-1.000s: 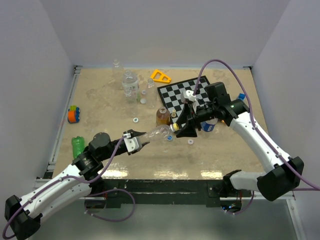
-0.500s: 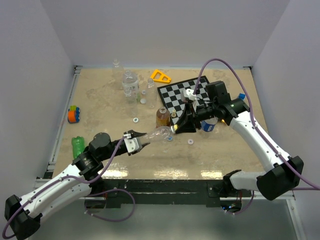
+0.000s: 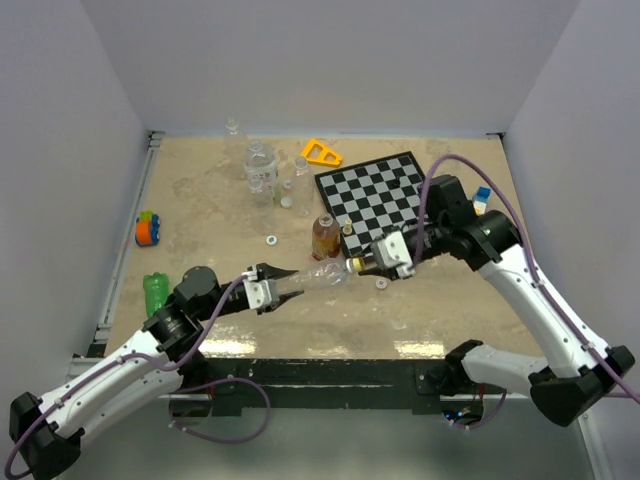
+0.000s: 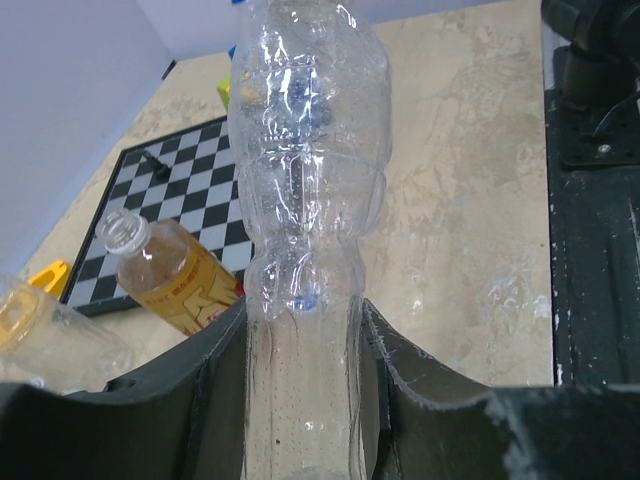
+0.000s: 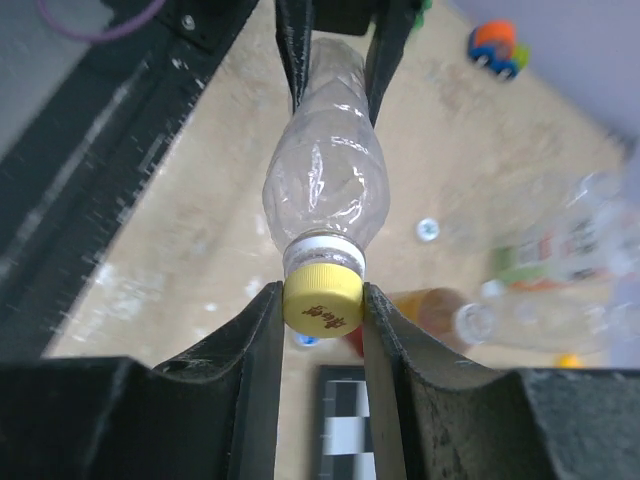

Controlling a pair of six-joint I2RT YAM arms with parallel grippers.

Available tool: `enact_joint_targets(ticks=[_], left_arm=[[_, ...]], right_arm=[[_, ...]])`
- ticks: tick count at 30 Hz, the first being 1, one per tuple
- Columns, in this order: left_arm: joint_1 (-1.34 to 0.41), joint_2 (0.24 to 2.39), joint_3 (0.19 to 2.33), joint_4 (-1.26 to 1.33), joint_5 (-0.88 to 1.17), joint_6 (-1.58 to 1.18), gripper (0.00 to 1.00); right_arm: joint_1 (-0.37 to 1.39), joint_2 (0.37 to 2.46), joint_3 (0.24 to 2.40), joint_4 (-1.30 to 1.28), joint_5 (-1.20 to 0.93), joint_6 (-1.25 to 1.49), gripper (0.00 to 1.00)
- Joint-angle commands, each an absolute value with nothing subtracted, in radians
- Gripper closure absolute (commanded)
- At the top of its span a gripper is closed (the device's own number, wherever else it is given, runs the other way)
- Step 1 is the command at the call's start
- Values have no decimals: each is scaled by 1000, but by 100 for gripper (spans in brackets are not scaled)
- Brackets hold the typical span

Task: Unscrew the bottle caps
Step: Unscrew the bottle cap from the plastic bottle.

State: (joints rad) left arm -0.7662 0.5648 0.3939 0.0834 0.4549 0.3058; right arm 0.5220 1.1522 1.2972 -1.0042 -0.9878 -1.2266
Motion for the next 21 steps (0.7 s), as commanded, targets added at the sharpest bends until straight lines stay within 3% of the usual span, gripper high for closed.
enact_joint_targets(ticks=[1, 7, 21], left_arm=[[-756, 577, 380, 118, 581, 281, 100], [-756, 620, 374, 129, 647, 284, 100], [-749, 652, 377, 130, 623, 291, 100]], right_arm=[[520, 1068, 1272, -1083, -910, -1809, 100], [522, 1062, 1244, -1086, -833, -2133, 100], [520, 1017, 1232, -1094, -795, -2224, 100]])
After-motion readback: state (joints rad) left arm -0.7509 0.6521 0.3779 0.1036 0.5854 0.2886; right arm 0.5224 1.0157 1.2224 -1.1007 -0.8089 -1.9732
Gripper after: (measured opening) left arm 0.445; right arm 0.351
